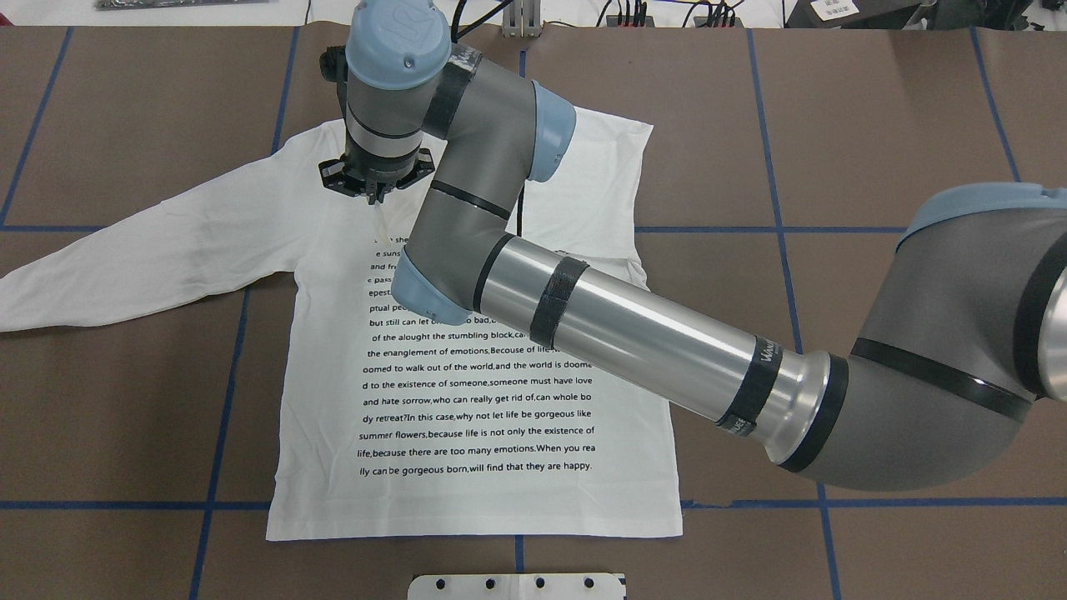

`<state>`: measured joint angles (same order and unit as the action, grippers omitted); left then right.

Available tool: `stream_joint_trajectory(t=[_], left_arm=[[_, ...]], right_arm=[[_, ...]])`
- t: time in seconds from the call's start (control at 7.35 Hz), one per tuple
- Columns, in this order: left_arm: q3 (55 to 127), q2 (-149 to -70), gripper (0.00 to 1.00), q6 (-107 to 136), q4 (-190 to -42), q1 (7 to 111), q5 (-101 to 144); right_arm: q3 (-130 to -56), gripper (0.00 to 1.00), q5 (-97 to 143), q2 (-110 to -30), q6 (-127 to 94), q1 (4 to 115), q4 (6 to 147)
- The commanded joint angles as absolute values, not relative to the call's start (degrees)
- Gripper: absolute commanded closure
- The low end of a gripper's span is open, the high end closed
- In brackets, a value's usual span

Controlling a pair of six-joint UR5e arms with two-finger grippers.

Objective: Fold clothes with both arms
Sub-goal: 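Carry the sleeve with the right gripper across the shirt toward the far shoulder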

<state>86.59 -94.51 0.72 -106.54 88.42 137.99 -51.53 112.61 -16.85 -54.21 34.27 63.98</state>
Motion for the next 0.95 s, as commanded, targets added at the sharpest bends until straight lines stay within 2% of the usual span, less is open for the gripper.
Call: stream_joint_trajectory(t=[0.0,0.82], left_arm=[[86.13,-94.48,0.01,0.7,-107.48,88.42,137.99],[83.41,-96.5,0.01,0.79,-108.98,88.42,137.99]], right_arm=[[-49.4,1.0,110.4,-15.39,-54.23,33.66,60.14],[-48.78,1.0,109.86,-15.47,-56.69,33.4,52.38]])
